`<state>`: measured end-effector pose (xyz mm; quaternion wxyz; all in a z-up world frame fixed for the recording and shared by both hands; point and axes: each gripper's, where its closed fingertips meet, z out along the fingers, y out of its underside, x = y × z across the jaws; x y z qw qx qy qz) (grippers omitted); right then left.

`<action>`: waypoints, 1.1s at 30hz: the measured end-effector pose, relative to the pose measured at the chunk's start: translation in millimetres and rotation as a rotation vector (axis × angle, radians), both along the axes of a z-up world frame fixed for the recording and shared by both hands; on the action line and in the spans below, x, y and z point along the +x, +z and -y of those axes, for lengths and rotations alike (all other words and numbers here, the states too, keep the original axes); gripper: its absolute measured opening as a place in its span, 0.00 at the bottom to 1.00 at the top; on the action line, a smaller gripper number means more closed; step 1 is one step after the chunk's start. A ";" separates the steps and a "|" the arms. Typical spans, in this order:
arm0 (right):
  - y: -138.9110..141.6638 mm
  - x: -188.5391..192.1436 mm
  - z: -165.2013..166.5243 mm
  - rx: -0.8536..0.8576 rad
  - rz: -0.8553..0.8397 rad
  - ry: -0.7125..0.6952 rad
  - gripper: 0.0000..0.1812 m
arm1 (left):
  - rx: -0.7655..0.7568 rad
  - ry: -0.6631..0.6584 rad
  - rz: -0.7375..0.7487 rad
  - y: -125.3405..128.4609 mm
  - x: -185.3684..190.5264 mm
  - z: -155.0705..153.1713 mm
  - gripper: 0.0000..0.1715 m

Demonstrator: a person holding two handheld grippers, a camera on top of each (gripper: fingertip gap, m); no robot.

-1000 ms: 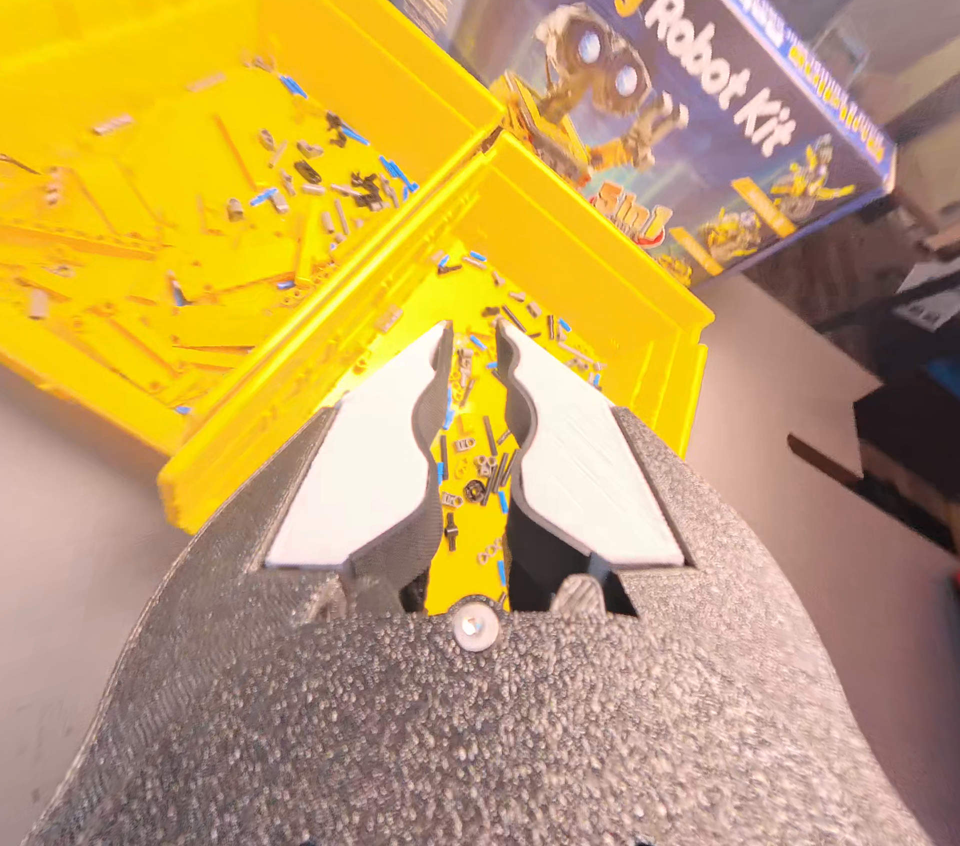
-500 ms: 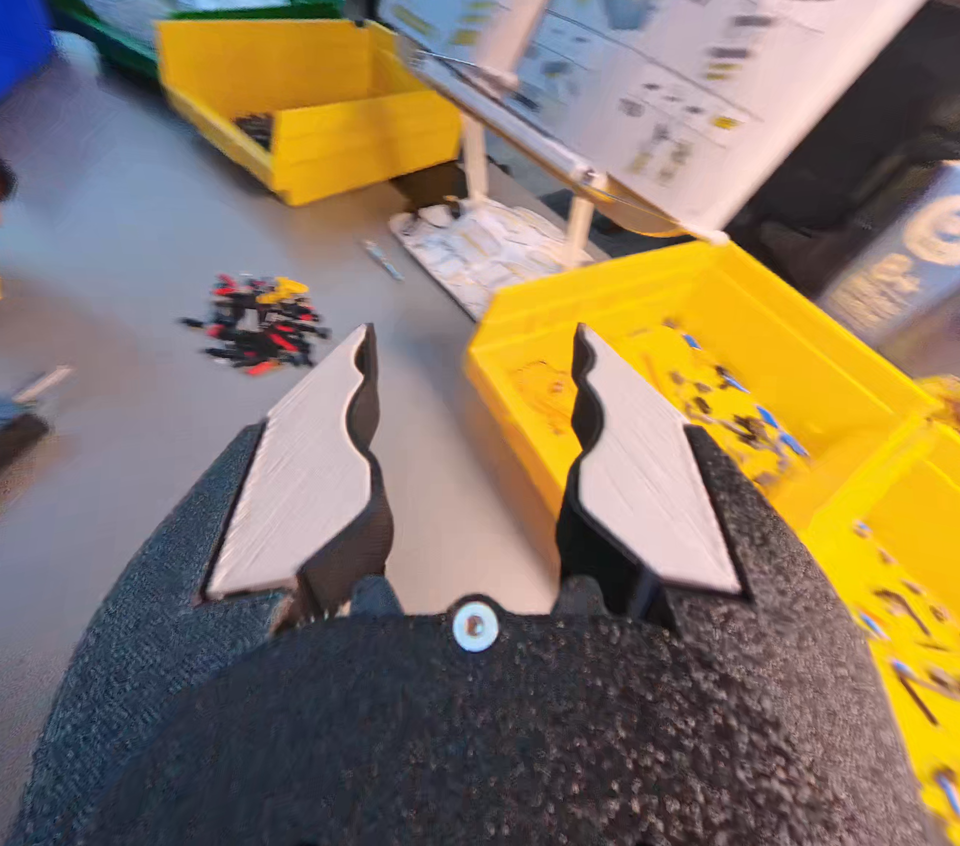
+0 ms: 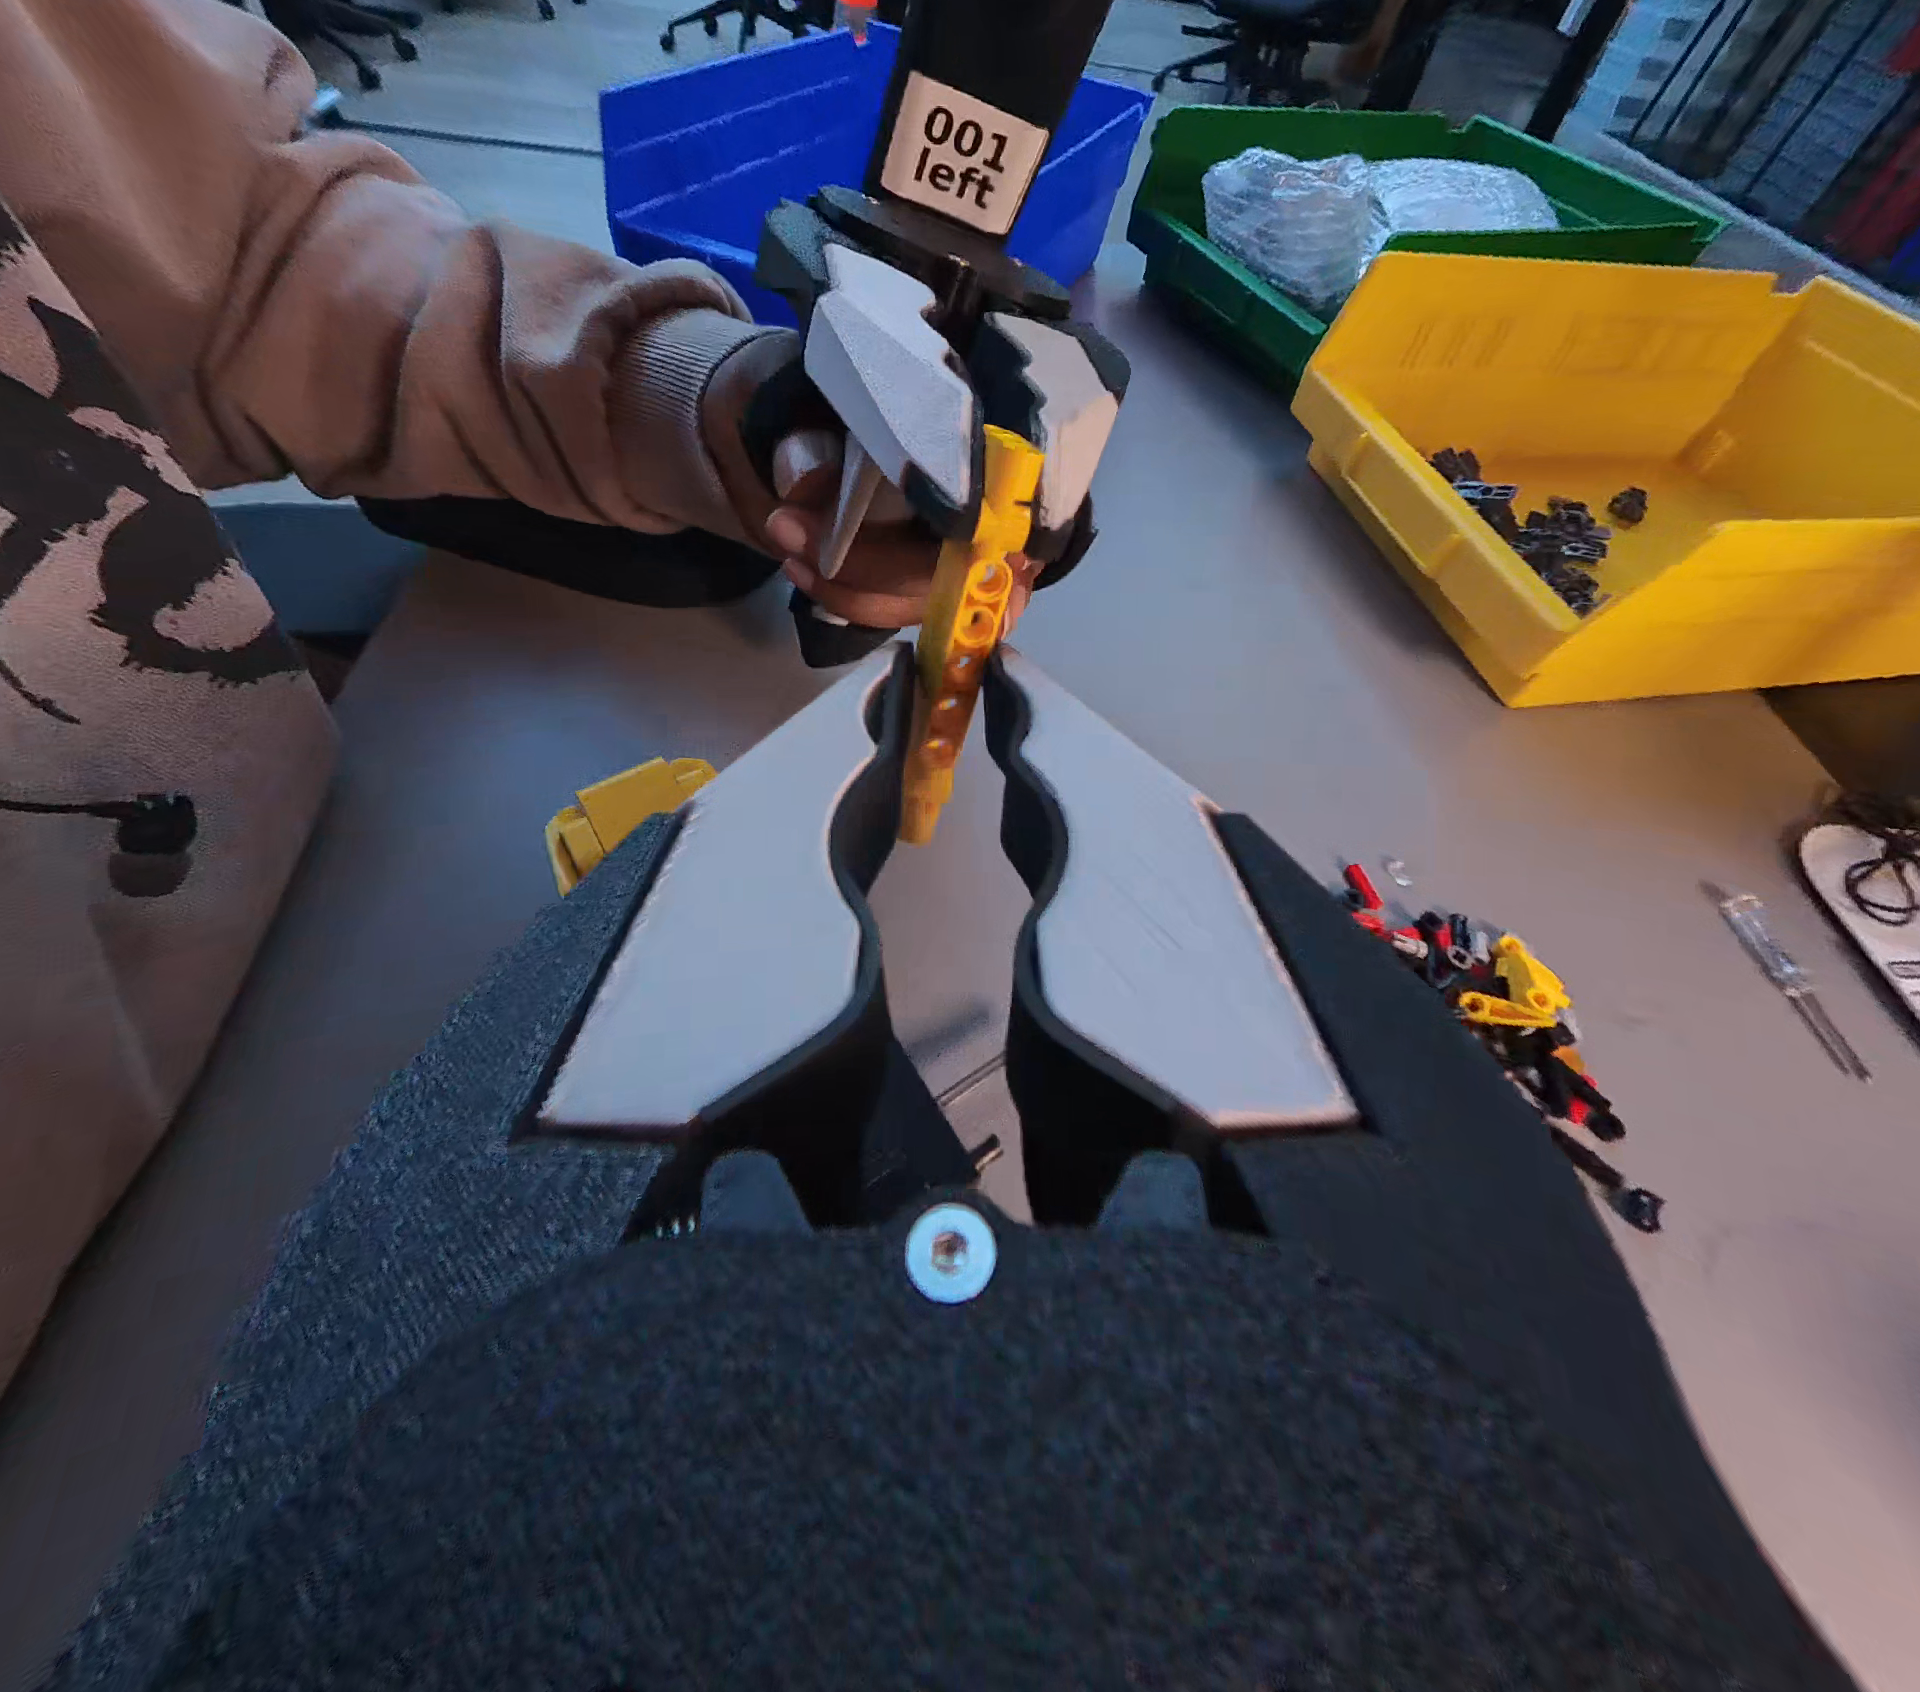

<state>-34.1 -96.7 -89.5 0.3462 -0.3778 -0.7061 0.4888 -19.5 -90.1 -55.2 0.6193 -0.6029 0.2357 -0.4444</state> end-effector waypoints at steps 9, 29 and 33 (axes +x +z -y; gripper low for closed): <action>-4.7 10.9 -55.3 0.256 0.069 -0.147 0.03 | -0.076 0.239 -0.284 -35.7 -19.6 -25.3 0.14; -7.3 44.0 -350.9 0.236 0.309 -0.696 0.28 | -0.227 0.299 -0.327 -61.0 -35.8 -31.1 0.25; -15.7 63.2 -276.2 0.212 0.360 -0.523 0.37 | -0.240 0.281 -0.325 -62.5 -32.3 -30.7 0.25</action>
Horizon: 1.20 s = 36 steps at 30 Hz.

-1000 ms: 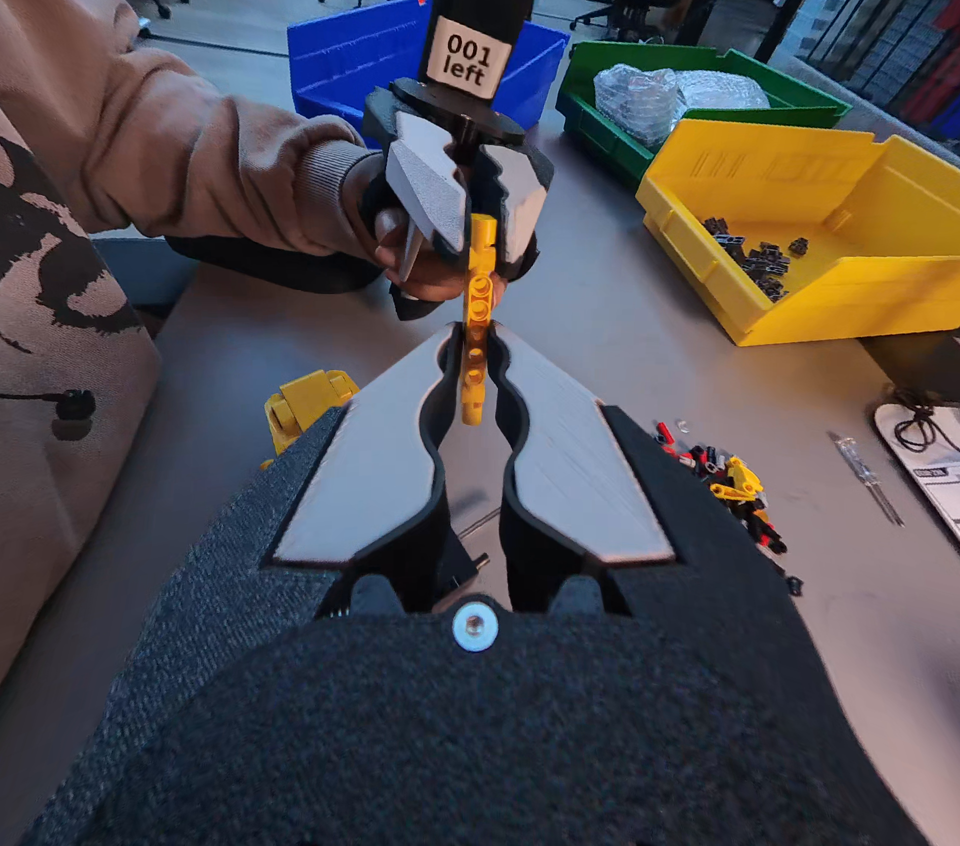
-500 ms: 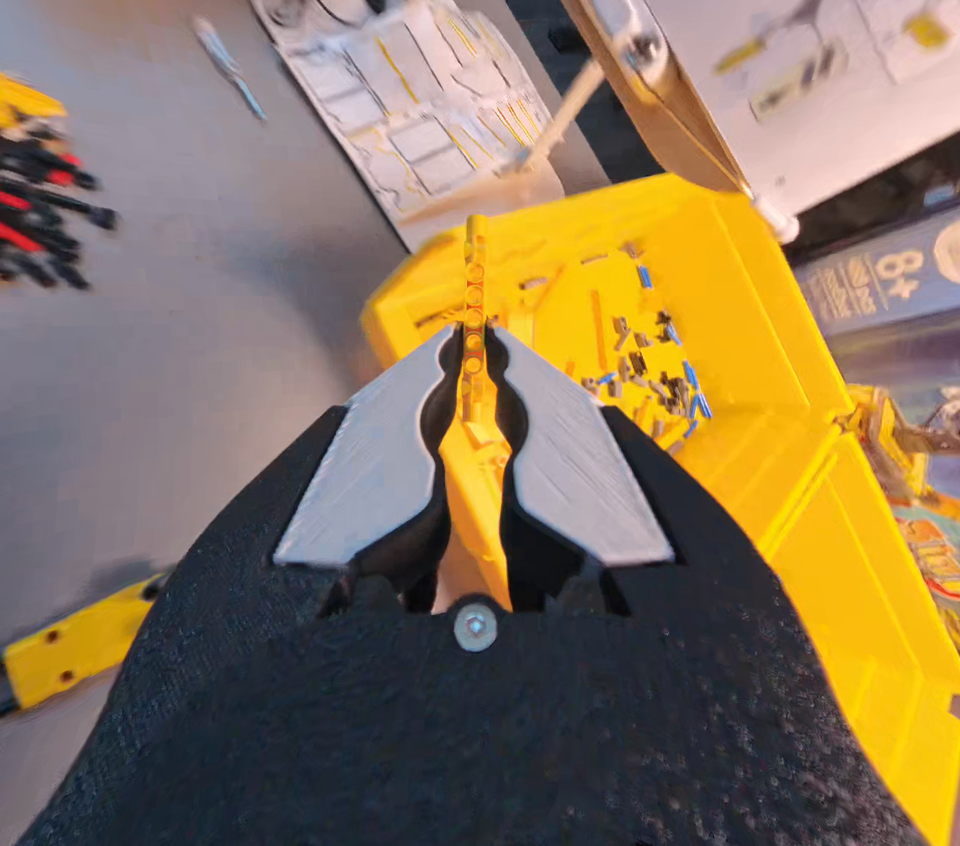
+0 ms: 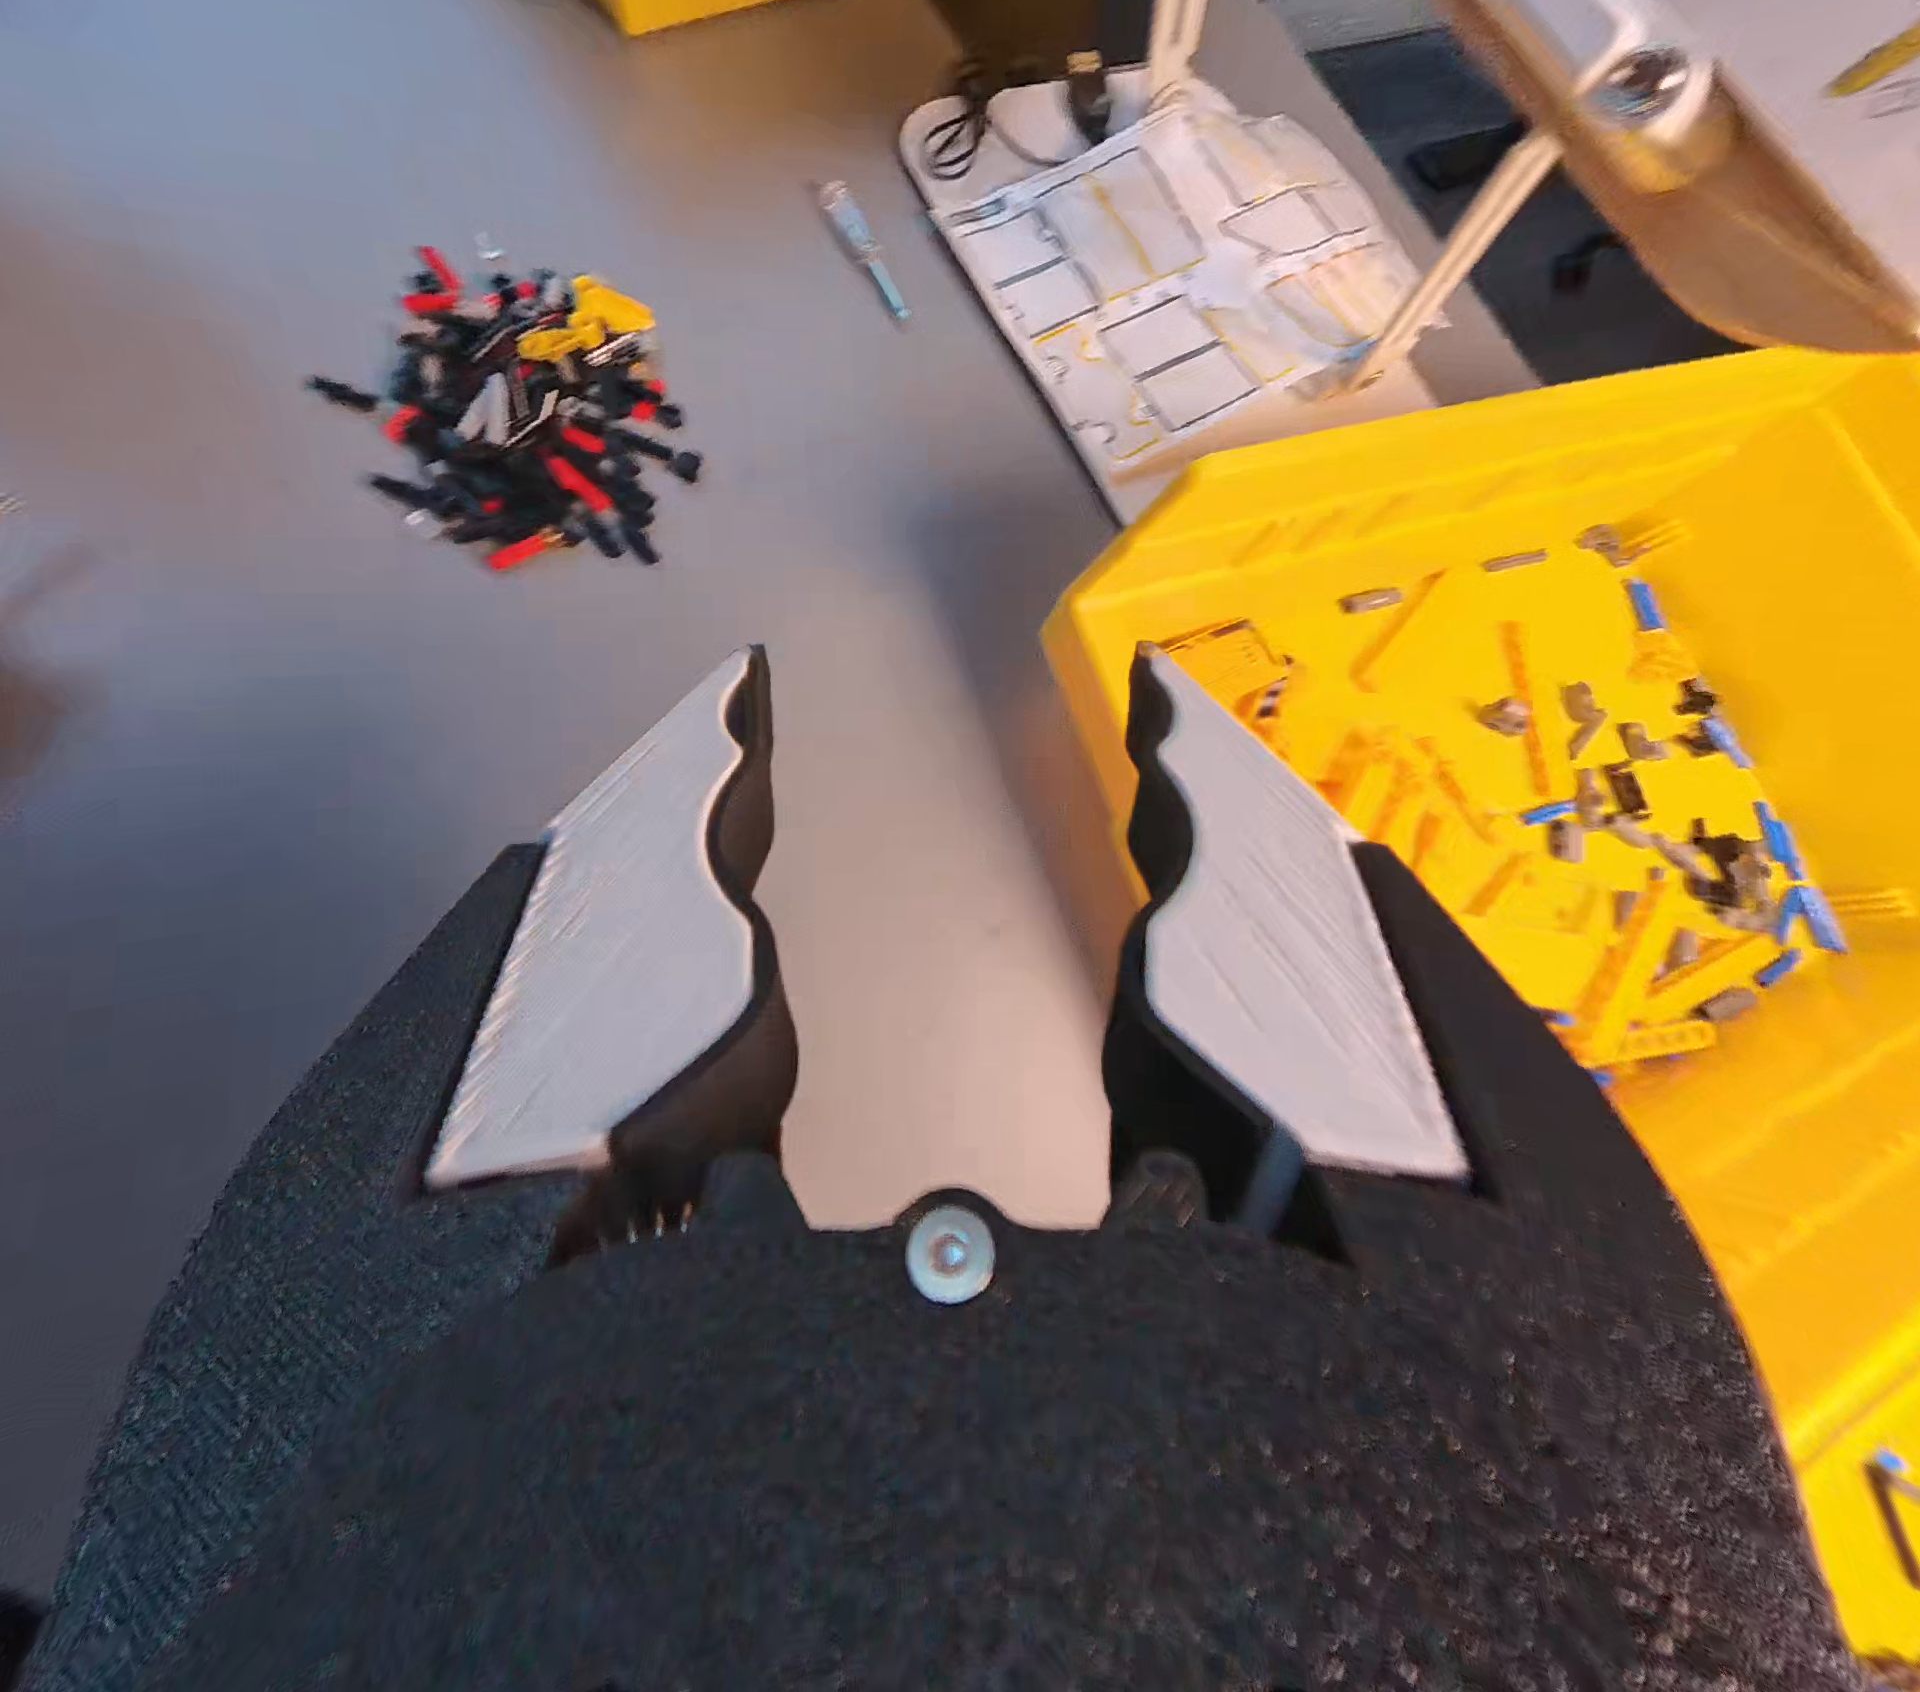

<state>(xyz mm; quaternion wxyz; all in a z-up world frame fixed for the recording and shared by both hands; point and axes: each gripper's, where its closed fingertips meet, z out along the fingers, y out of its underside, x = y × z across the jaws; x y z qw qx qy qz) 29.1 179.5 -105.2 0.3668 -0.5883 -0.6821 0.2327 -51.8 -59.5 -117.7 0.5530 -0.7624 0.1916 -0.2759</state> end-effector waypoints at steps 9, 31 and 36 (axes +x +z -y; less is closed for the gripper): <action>-78.9 71.6 39.8 -0.157 0.243 -0.034 0.24 | -0.024 -0.029 -0.010 -6.9 9.5 -0.3 0.25; -79.9 7.6 110.7 -0.090 0.170 0.175 0.32 | -0.093 -0.085 0.172 -6.4 24.1 -7.0 0.23; -53.7 -5.7 124.6 -0.105 -0.049 0.244 0.11 | -0.082 -0.100 0.185 -3.8 26.5 -5.3 0.24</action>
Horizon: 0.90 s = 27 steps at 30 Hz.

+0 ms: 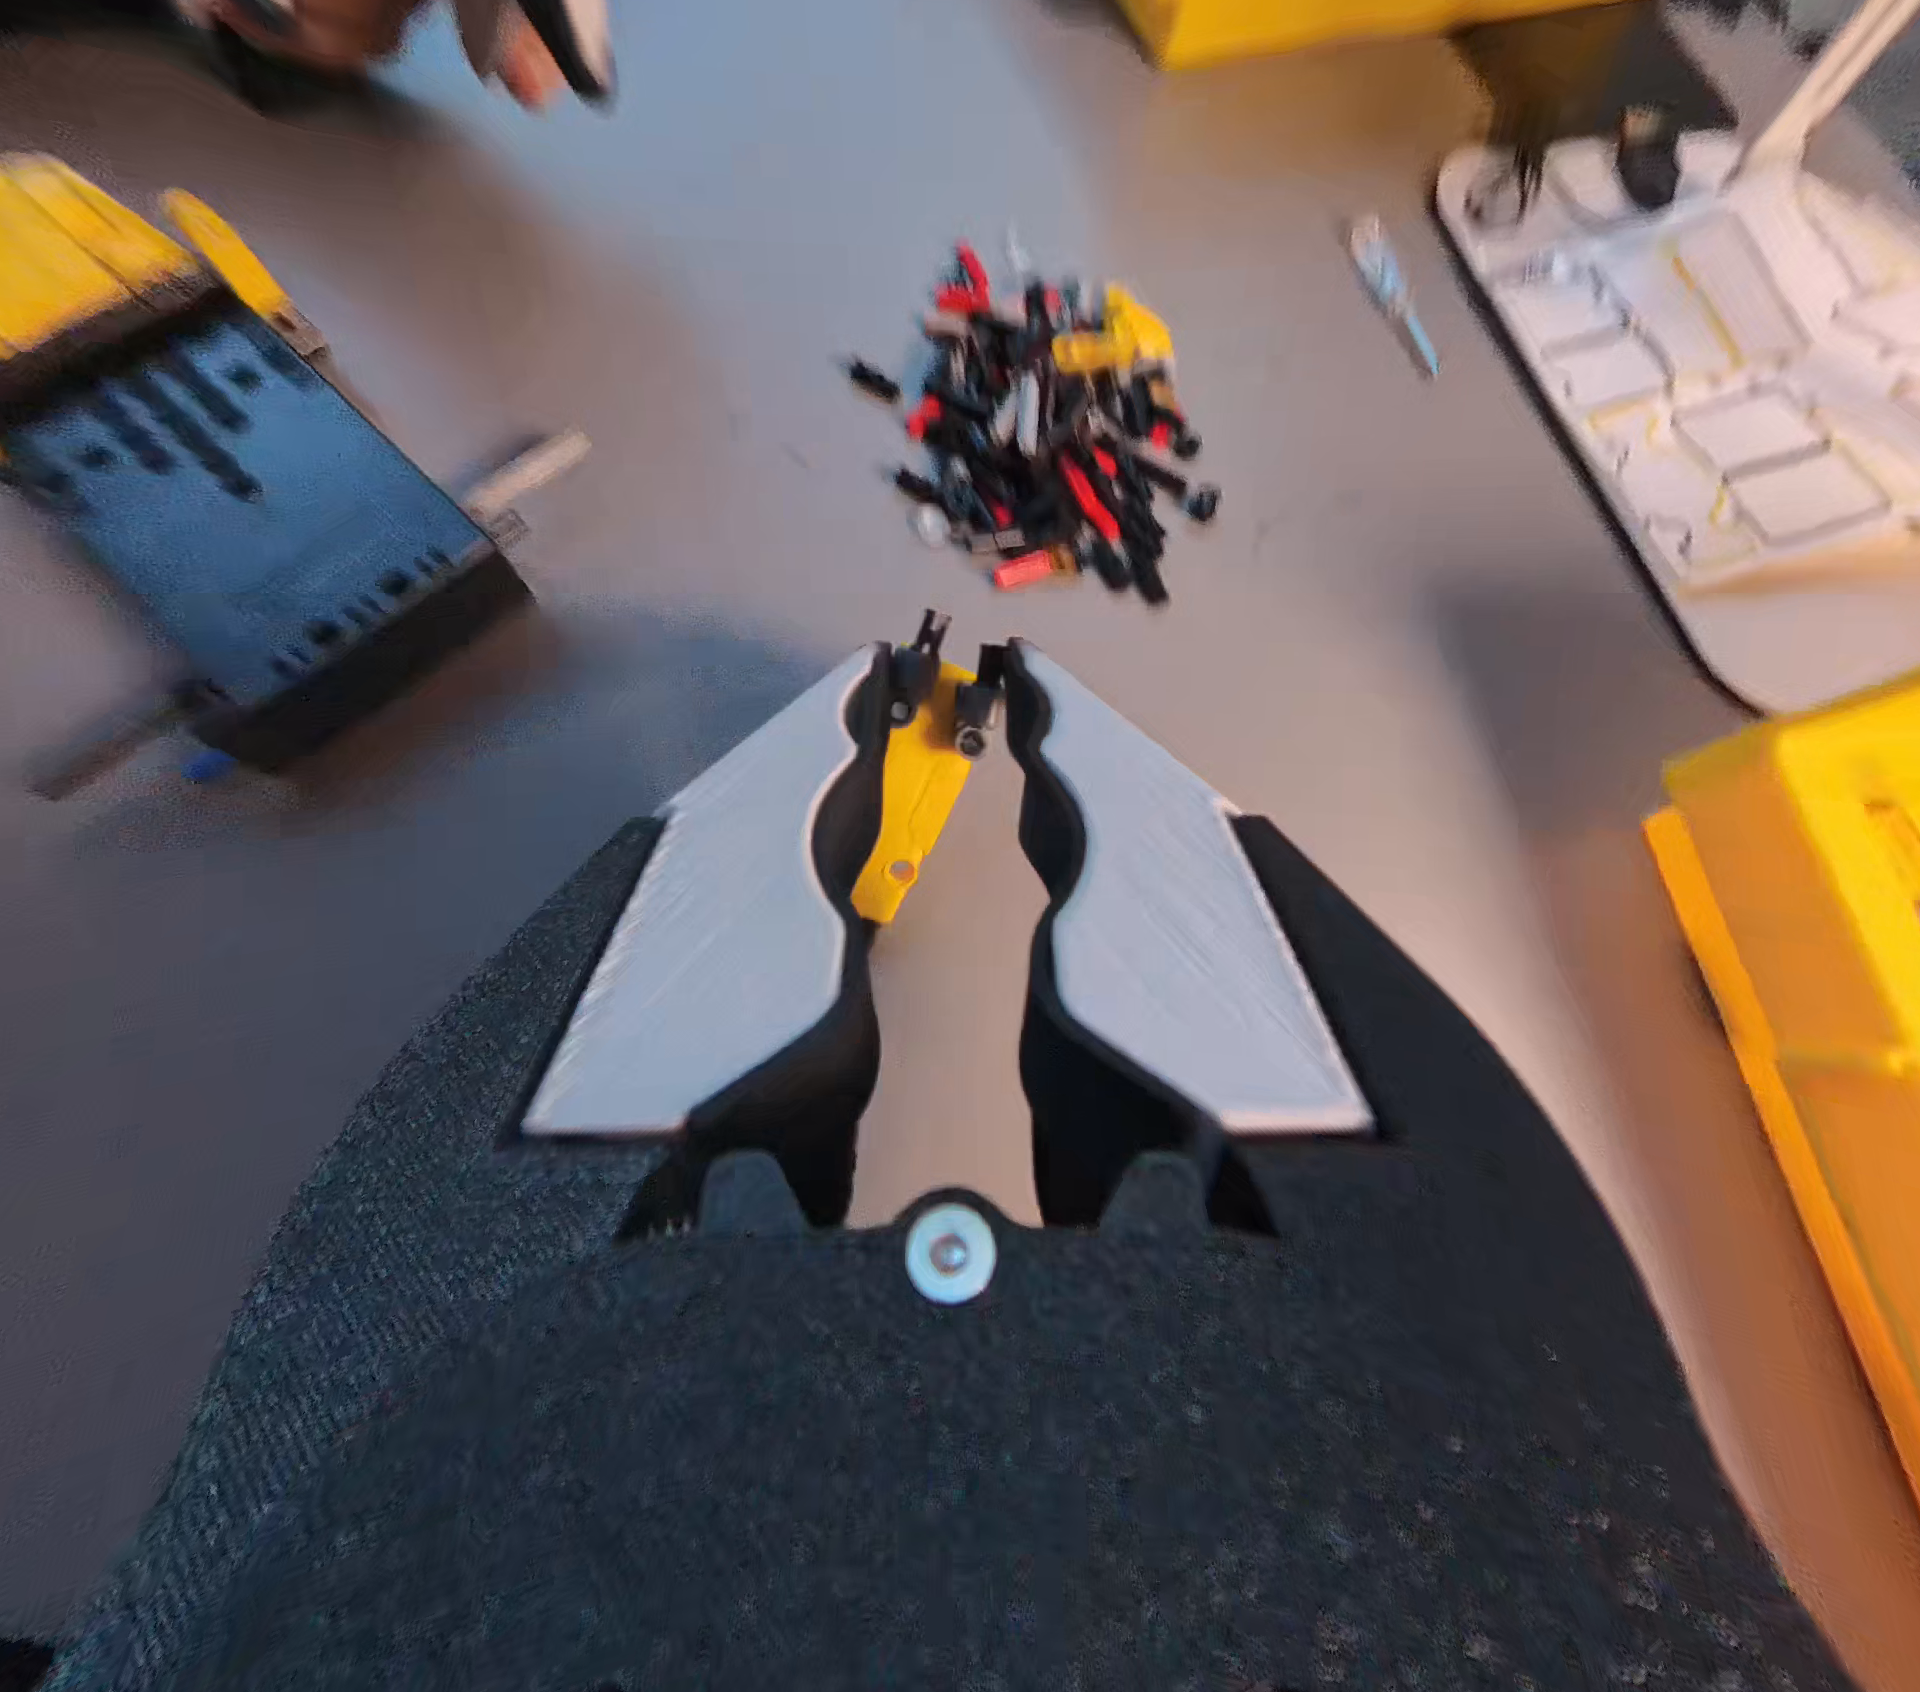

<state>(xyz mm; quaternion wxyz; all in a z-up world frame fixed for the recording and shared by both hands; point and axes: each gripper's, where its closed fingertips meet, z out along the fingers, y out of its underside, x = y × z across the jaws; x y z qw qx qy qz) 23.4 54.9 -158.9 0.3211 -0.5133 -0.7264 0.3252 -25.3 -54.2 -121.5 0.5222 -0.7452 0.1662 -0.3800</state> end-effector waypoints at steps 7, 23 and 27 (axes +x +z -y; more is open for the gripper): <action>95.1 -22.9 78.4 -0.344 -0.508 0.190 0.09 | 0.110 -0.050 0.068 25.7 22.2 -0.1 0.28; 94.8 -25.4 113.0 -0.352 -0.478 0.245 0.10 | 0.326 0.067 -0.369 24.2 21.9 2.0 0.15; 77.1 -32.6 113.6 -0.309 -0.381 0.194 0.10 | 0.365 0.126 -0.564 13.9 15.2 -2.9 0.15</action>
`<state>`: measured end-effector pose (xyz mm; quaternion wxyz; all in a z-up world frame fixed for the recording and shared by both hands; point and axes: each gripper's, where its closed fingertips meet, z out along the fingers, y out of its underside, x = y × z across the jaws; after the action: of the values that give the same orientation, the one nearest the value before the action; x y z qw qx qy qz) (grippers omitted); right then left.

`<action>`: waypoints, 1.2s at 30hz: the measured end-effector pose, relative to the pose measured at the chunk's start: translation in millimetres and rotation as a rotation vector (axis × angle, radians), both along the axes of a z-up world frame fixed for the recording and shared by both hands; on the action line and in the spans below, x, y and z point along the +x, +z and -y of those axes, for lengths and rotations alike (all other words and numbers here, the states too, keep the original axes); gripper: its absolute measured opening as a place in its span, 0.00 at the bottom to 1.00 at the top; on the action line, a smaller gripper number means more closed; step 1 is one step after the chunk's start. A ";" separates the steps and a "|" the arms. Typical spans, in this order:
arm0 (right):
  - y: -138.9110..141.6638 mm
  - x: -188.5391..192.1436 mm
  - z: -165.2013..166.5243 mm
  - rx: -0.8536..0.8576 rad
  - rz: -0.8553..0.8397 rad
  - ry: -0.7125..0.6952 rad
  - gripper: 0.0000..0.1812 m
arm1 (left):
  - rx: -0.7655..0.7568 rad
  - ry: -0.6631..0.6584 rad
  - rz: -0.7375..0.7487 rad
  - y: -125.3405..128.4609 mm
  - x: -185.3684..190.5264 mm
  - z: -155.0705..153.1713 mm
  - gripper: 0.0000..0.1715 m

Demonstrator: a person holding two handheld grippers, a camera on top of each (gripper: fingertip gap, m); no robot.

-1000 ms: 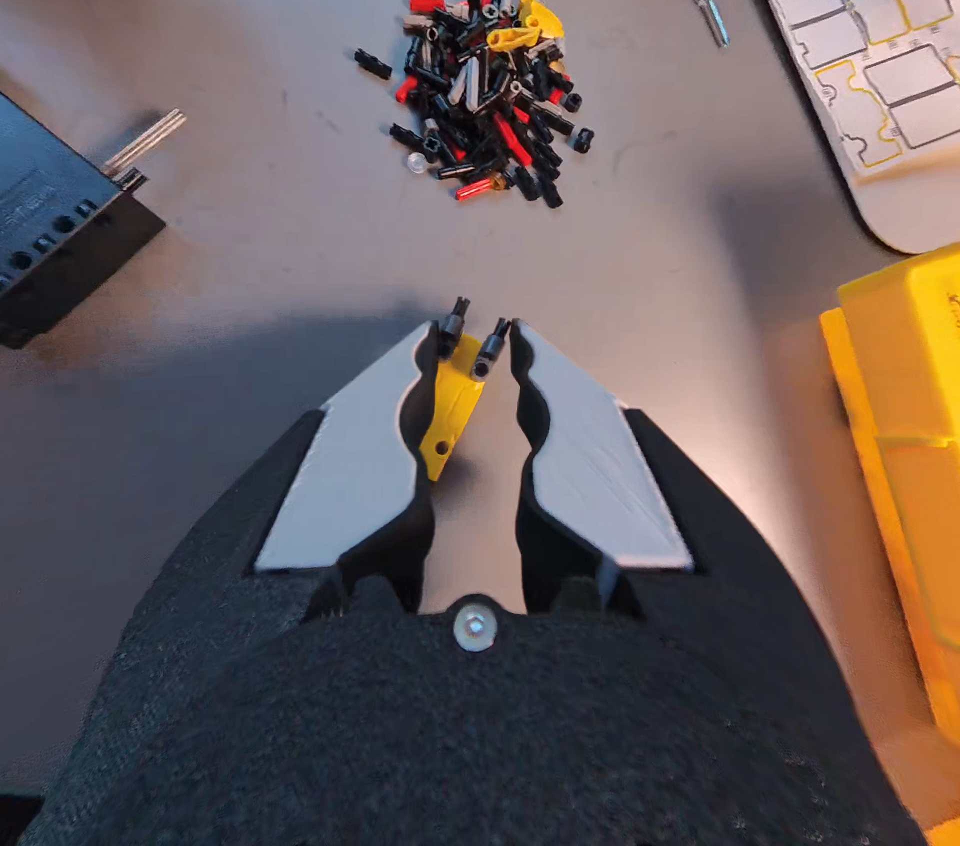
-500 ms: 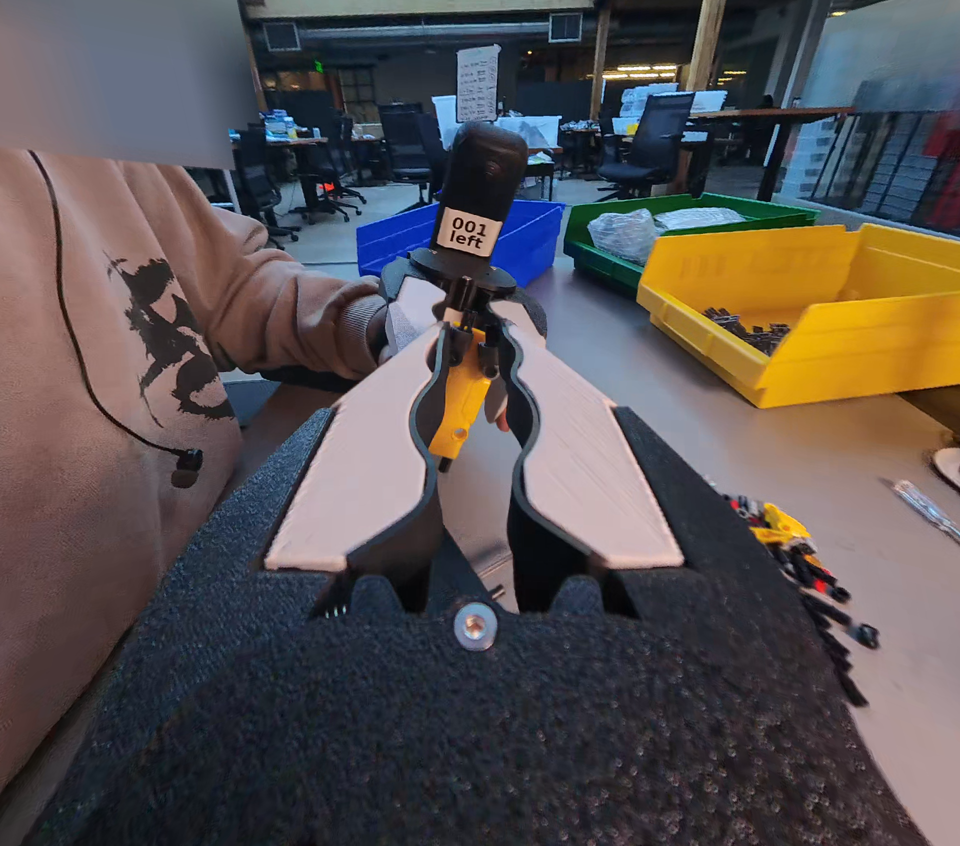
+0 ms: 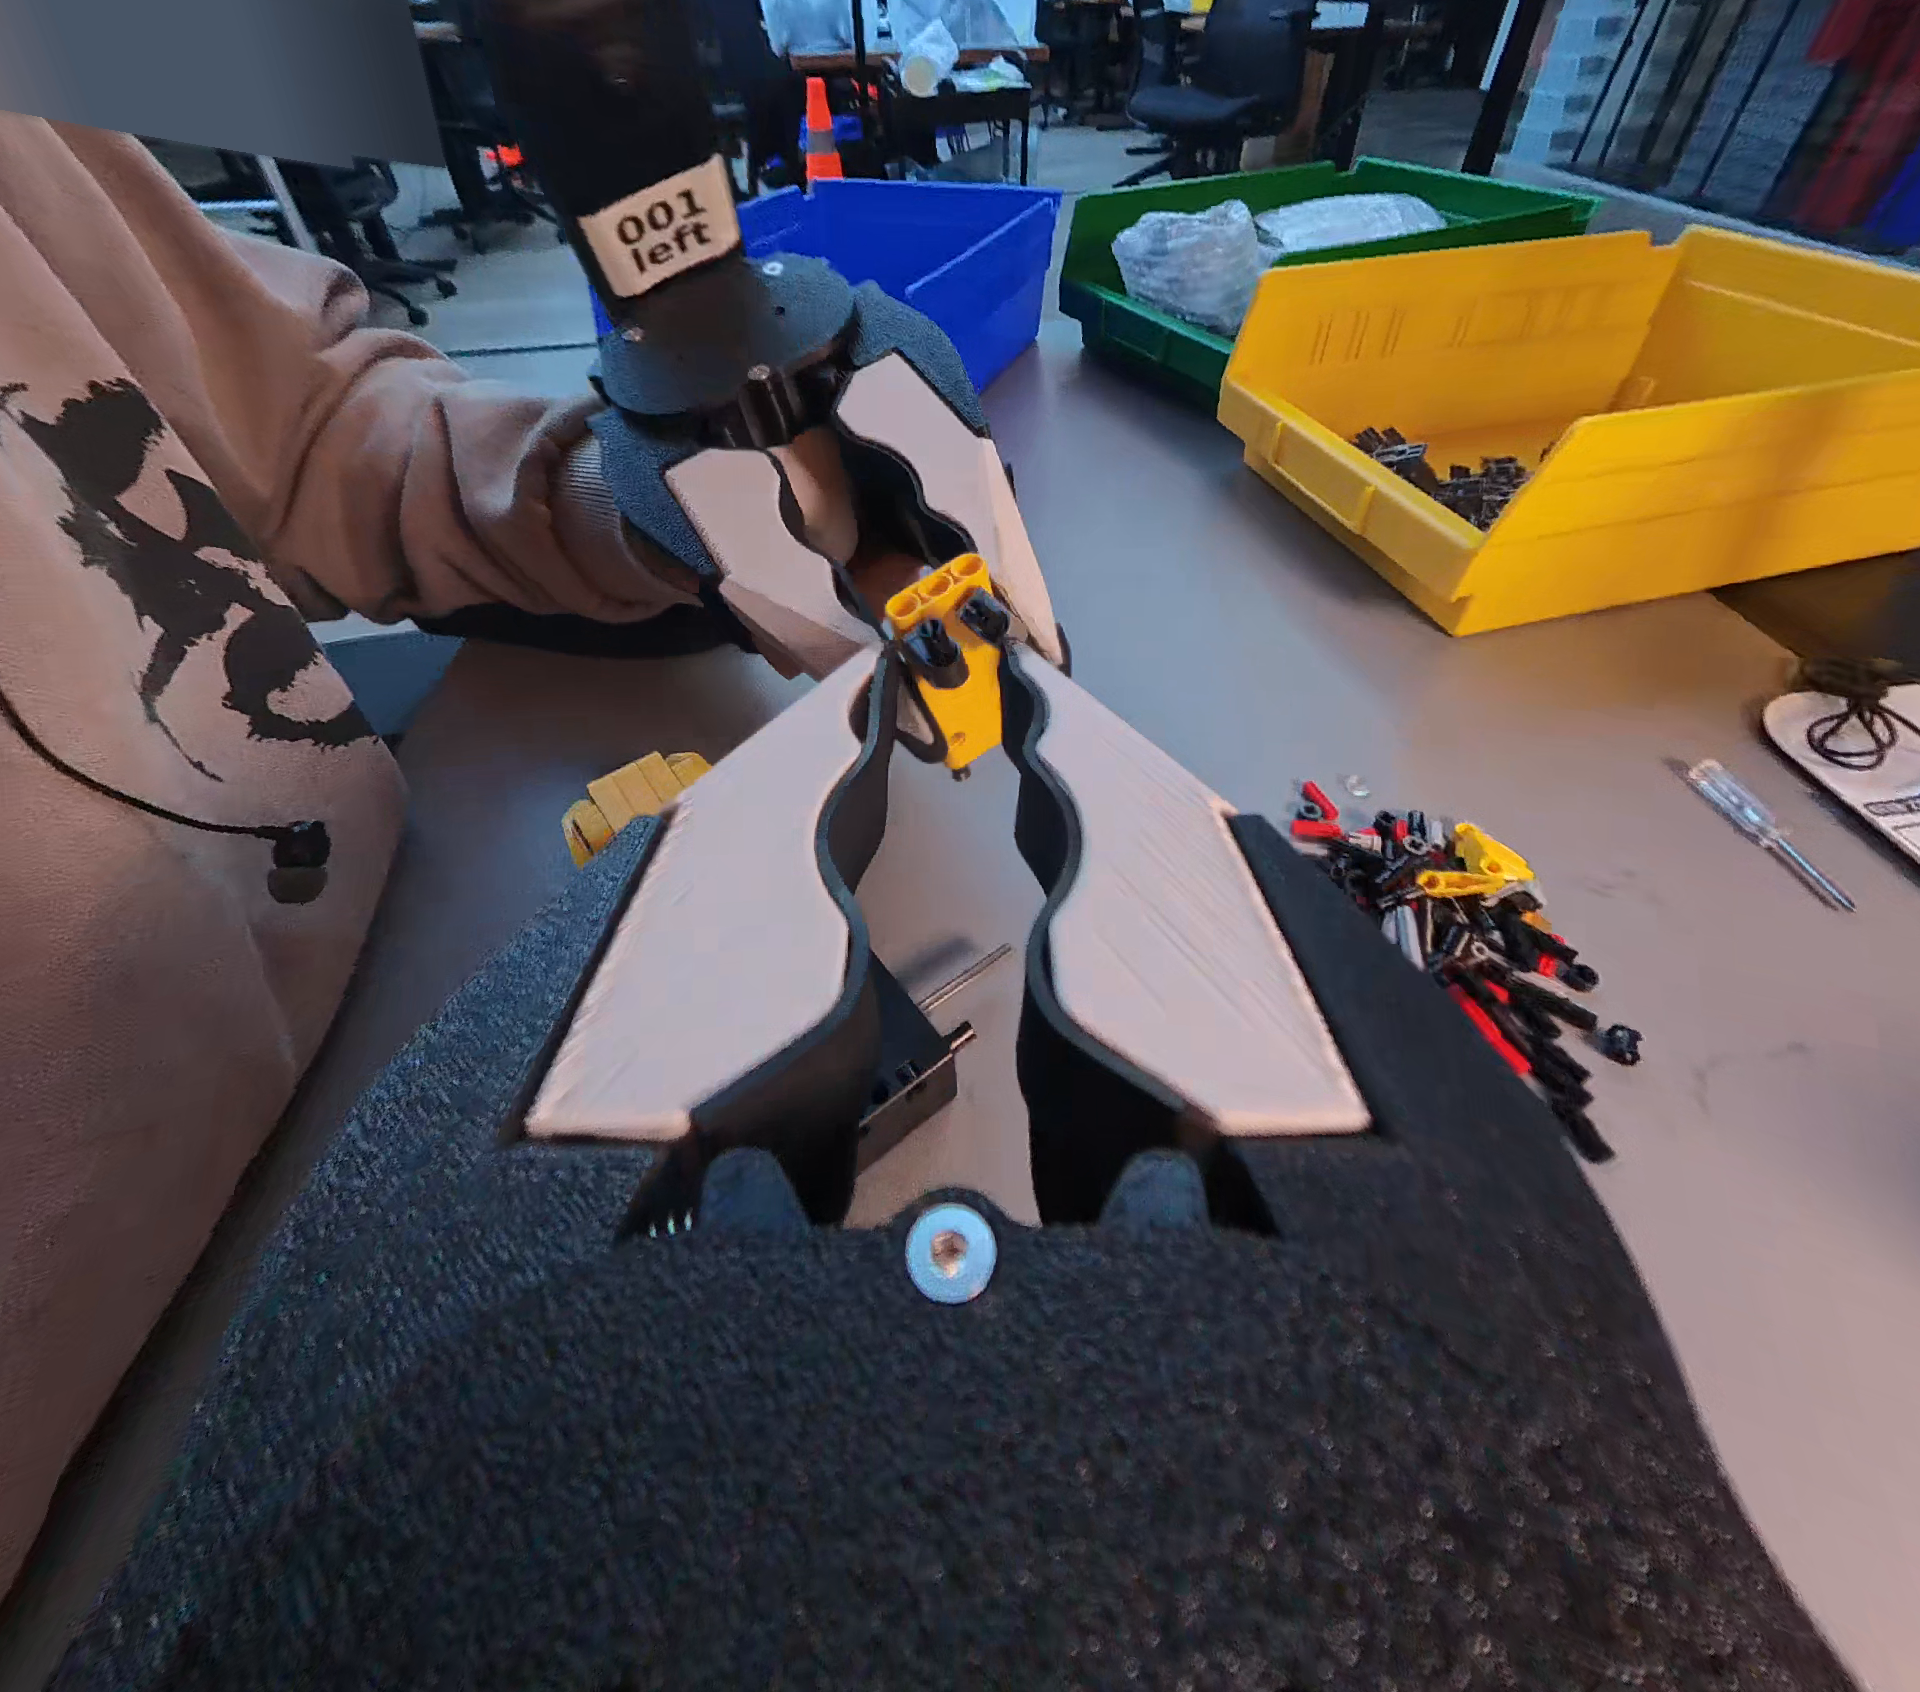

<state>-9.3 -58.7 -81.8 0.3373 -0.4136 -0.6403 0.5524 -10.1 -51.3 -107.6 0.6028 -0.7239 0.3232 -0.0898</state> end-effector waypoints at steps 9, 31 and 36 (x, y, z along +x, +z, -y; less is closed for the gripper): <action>-9.6 2.0 5.2 -0.256 0.153 0.064 0.08 | 0.199 0.067 -0.470 -10.5 -4.5 1.5 0.15; -3.0 9.4 17.9 -0.064 0.009 0.130 0.09 | 0.235 -0.008 -0.226 13.3 -5.6 15.2 0.23; 14.6 7.7 9.8 0.268 -0.198 -0.008 0.08 | -0.165 -0.160 0.784 49.8 -30.7 14.7 0.31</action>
<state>-1.6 -68.4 -67.2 0.4531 -0.3110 -0.6704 0.4986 -40.8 -65.9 -57.8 0.6113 -0.6534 0.1161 -0.4312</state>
